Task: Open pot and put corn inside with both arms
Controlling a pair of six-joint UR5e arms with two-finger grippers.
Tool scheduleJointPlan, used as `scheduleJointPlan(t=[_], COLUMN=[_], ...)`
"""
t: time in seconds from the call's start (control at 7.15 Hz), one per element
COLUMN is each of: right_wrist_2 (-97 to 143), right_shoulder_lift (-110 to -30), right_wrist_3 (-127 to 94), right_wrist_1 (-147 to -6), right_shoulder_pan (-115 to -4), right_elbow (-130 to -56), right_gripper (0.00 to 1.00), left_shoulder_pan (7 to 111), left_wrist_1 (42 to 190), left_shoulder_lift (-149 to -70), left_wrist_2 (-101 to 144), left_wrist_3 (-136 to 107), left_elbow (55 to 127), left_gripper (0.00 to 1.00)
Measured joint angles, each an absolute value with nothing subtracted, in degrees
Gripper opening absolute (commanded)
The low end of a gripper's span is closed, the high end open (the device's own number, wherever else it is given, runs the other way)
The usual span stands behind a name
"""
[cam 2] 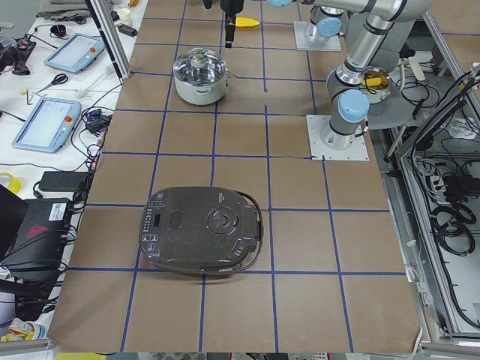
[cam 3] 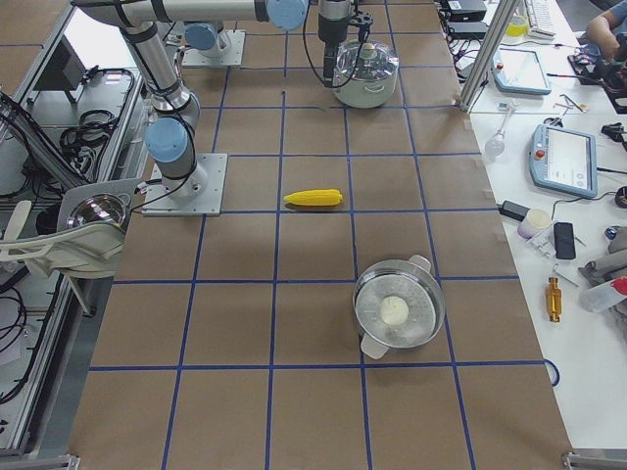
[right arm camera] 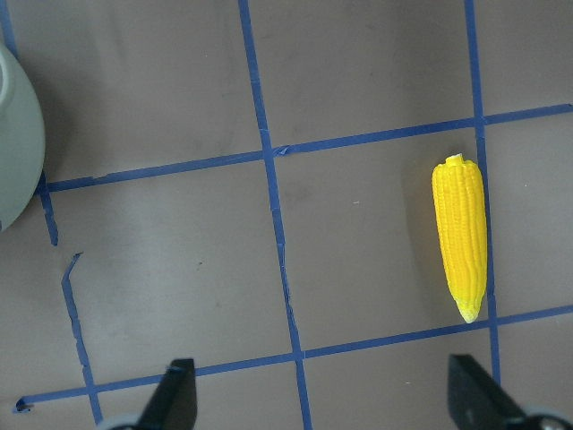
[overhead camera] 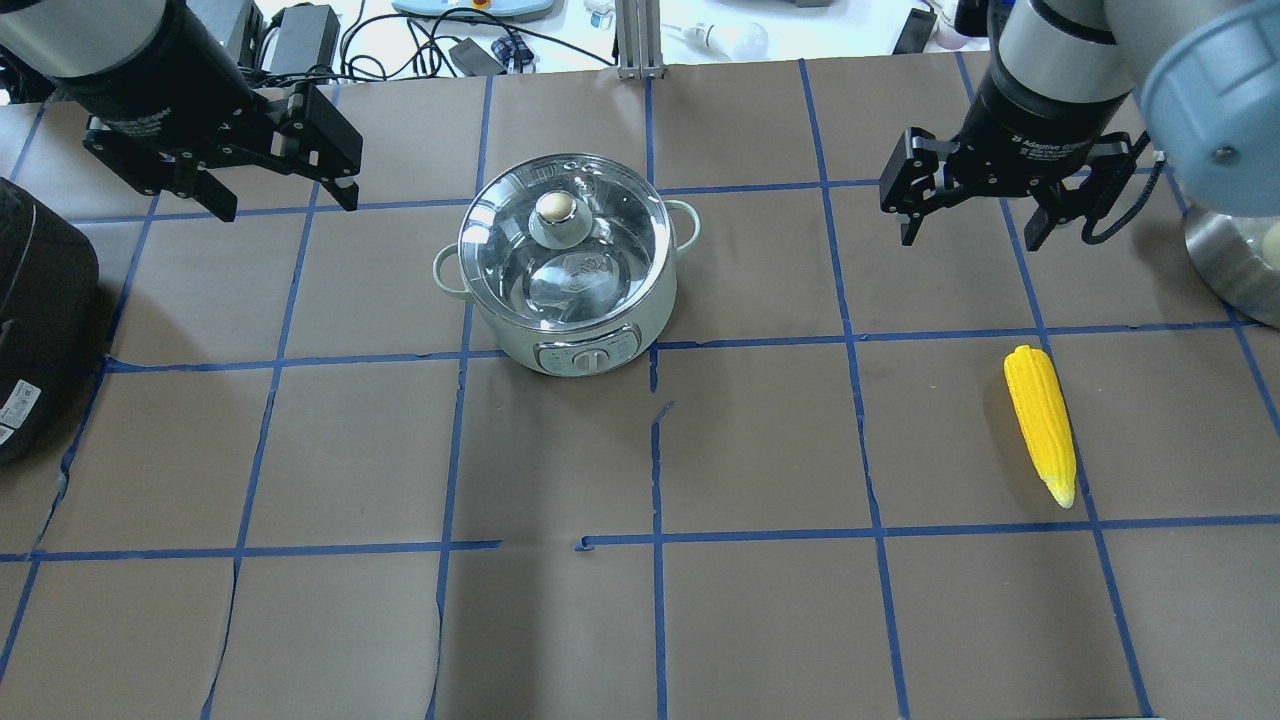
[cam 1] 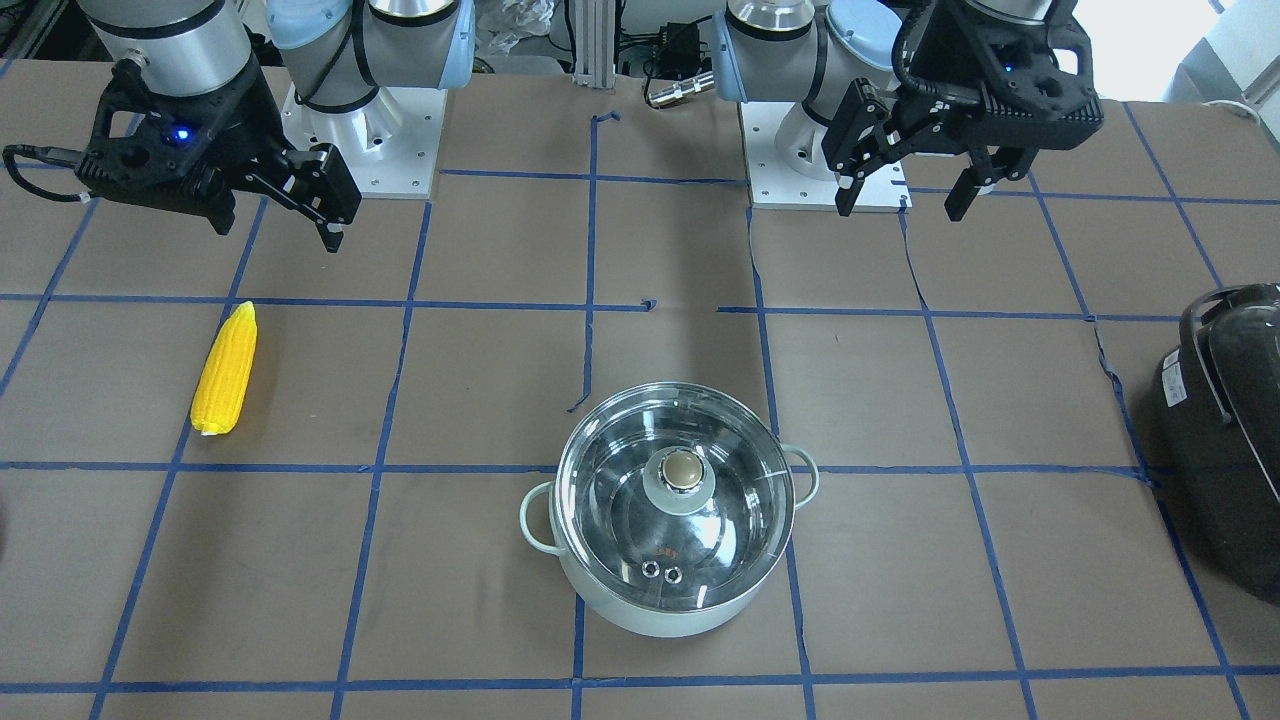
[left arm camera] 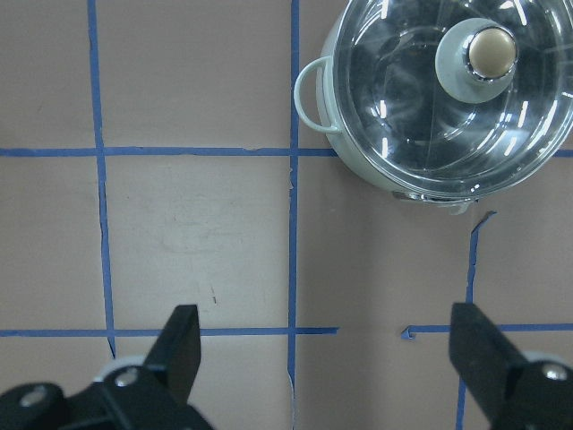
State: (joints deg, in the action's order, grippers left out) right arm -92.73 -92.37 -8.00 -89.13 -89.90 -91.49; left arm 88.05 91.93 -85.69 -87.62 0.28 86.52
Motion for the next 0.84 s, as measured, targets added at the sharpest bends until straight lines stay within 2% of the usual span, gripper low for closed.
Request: scheduleJointPlan(t=[0.84], right_wrist_2=[-92.19], right_shoulder_lift=[-92.37], right_wrist_3=[-7.9], right_wrist_1=[-89.17], right_shoulder_pan=[-89.79], right_elbow=[-91.28], right_gripper=[1.0], left_shoulder_pan=[88.15], left_wrist_1=[91.85], left_shoulder_lift=[-85.61], left_wrist_2=[-87.62], left_wrist_3=[0.18], left_elbow=[86.89], left_gripper=[1.0])
